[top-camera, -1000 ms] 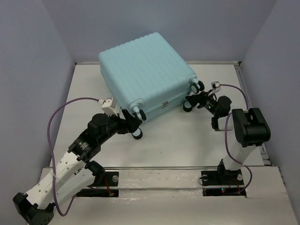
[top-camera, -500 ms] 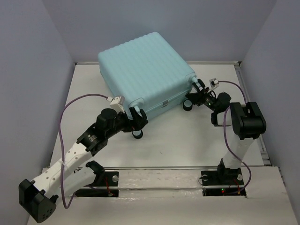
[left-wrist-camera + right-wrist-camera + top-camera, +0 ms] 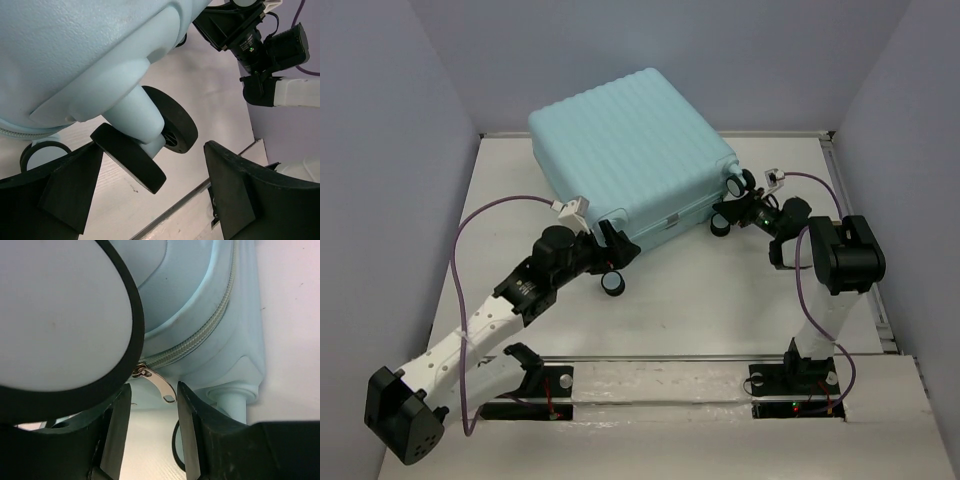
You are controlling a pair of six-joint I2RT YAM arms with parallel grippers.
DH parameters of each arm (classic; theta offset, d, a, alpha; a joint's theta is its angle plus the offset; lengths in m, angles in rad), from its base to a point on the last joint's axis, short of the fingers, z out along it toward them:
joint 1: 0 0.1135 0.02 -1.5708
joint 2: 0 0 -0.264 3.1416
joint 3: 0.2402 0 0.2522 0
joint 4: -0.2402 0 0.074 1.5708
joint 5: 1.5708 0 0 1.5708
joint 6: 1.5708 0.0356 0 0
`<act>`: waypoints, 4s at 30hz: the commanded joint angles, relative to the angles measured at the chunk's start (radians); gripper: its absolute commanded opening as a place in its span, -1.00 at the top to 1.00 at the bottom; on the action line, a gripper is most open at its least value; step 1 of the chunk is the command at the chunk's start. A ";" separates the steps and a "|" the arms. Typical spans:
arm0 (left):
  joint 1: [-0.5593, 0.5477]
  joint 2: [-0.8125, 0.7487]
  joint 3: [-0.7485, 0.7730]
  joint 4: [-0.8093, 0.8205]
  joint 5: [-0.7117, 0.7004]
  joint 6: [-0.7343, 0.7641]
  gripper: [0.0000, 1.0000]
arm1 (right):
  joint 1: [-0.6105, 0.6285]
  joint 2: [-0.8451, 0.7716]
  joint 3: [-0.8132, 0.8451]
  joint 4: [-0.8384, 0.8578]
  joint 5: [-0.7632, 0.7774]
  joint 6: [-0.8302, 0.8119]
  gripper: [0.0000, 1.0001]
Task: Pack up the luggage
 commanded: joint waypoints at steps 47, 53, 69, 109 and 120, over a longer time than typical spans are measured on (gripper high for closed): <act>-0.004 0.042 0.194 0.472 0.223 -0.231 0.88 | 1.188 0.148 0.181 0.334 0.755 -0.024 0.86; -0.006 -0.013 0.128 0.534 0.197 -0.273 0.88 | 1.197 0.210 0.274 0.444 0.932 0.146 0.87; -0.004 -0.157 -0.021 0.451 -0.031 -0.201 -0.04 | 1.208 -0.357 -0.246 -0.192 1.001 -0.045 -0.73; -0.052 -0.197 -0.345 0.233 -0.228 -0.061 -0.02 | 1.018 -0.313 0.674 -1.637 1.291 -0.580 0.86; -0.253 0.071 -0.195 0.313 -0.565 0.025 -0.12 | 1.018 -0.301 0.840 -1.654 0.923 -0.640 0.87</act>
